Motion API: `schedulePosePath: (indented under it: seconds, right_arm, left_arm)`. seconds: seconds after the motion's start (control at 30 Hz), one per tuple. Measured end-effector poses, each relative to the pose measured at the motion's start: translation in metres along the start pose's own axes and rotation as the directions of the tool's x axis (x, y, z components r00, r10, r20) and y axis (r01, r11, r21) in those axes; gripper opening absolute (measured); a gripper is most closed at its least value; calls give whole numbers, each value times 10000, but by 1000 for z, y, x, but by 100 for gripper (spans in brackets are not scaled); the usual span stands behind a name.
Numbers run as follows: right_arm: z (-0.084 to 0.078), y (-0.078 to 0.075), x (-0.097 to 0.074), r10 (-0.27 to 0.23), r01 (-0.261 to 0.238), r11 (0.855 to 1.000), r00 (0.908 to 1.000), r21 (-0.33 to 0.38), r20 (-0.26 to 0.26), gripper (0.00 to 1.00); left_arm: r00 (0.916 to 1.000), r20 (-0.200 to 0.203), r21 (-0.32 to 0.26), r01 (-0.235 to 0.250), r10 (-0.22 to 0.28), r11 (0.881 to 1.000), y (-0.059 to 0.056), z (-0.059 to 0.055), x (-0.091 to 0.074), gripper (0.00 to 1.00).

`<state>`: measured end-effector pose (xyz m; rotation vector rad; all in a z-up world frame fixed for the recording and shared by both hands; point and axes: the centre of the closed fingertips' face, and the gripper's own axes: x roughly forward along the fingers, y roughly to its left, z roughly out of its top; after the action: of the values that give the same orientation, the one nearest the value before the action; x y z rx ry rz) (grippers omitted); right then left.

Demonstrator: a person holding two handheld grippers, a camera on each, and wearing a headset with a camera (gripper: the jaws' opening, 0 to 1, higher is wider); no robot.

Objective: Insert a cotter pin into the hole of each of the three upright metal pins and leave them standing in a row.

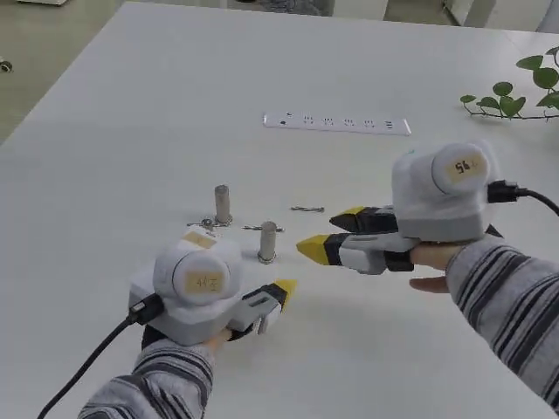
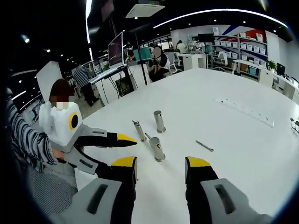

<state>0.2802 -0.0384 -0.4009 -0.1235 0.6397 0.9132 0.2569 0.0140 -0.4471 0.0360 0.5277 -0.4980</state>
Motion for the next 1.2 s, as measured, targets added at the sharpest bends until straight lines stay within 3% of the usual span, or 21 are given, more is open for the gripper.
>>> schedulePosePath:
  seconds: [0.13,0.23,0.5,0.7,0.9,0.97,1.17,1.2]
  right_arm:
    - [13,3,8,103,-101,9997,9999,-231,94,37]
    - [24,5,15,233,-224,9991,9995,-373,222,37]
    - [44,8,40,480,-462,9964,9986,-710,240,35]
    - [51,13,64,725,-712,9947,9973,-739,153,33]
    - [54,17,86,853,-851,9912,9964,-1012,-32,31]
    - [56,18,94,863,-865,9891,9962,-1191,-66,30]
    - [52,12,122,838,-887,9888,9955,-1204,-448,28]
    - [51,2,132,773,-836,9885,9955,-1263,-544,27]
  left_arm:
    - [9998,205,-336,36,-29,9994,4,5,-10,65]
    - [9989,448,-266,120,-108,9996,5,9,-18,71]
    - [9990,435,-200,-11,20,9998,19,5,-36,85]
    - [9993,328,-282,-168,177,9995,34,2,-42,90]
    - [9993,333,-231,-169,177,9996,42,2,-48,95]
    - [9980,586,-203,-214,226,9996,44,5,-50,95]
    - [9984,478,180,-327,318,9993,47,0,-54,98]
    - [9985,452,220,-332,322,9992,47,-1,-55,99]
